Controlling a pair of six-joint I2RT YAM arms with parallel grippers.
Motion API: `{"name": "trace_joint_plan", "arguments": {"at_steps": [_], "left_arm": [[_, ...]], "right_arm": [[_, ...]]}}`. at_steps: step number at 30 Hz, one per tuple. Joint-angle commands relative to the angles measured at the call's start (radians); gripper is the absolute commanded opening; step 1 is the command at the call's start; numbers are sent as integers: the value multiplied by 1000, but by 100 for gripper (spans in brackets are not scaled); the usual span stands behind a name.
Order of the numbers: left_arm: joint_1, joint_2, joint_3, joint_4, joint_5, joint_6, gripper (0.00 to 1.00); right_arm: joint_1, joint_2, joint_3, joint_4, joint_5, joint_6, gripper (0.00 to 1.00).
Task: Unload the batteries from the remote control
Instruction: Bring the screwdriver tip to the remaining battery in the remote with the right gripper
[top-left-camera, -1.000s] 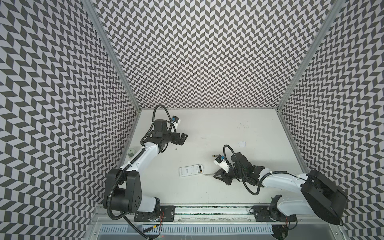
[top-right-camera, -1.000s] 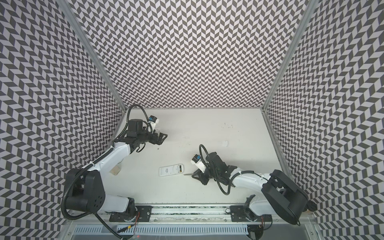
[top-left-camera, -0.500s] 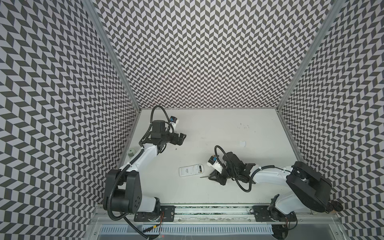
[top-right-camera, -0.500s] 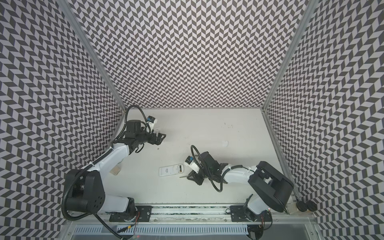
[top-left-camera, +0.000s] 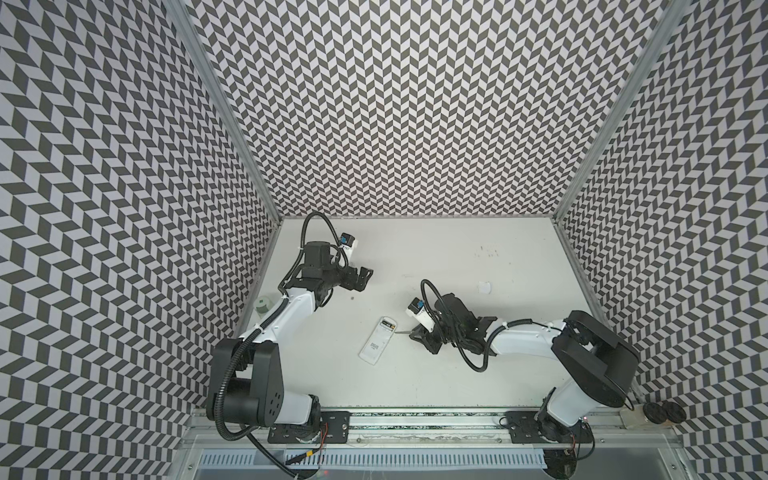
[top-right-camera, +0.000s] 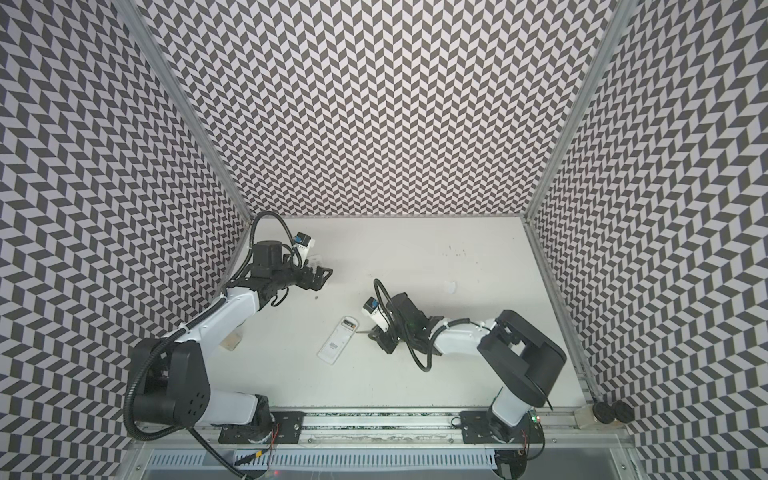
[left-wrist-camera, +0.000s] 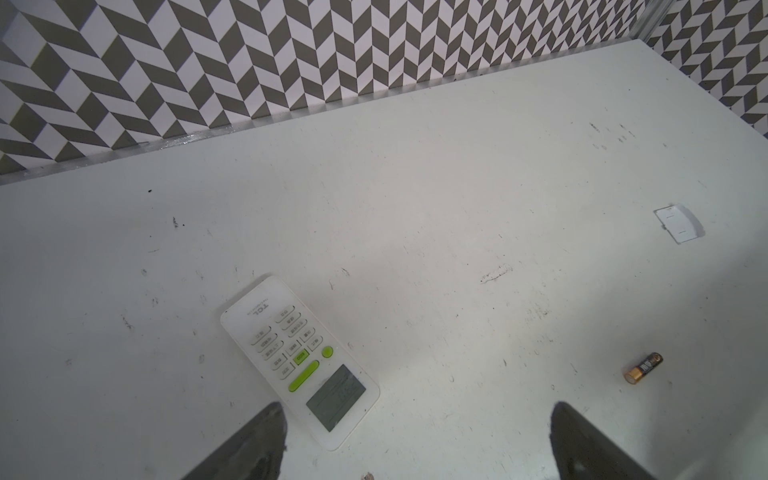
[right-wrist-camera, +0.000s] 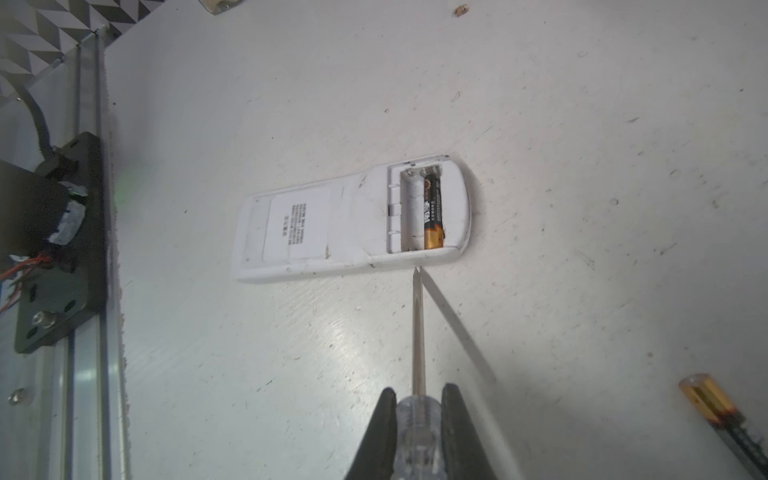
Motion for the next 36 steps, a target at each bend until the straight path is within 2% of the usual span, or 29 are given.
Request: {"name": "trace_joint_plan", "arguments": {"at_steps": [1,11,23,28,36], "left_arm": [[4,-12,-11,35,17,-12,99],[8,-23,-4,25,19,-11,99],[7,-26,3,24,1,0,99],[14,-27,13,-4,53,33,100],[10,-14,77,-93,117,150,100]], "right_arm": [[-3,34,37,42,22,-38,0],[0,129,152,34,-76,-83,0],[60,223,266,25,-155,-145,0],[75,250,291,14,-191,-149,0],[82,185,242,62,-152,-160,0]]}}
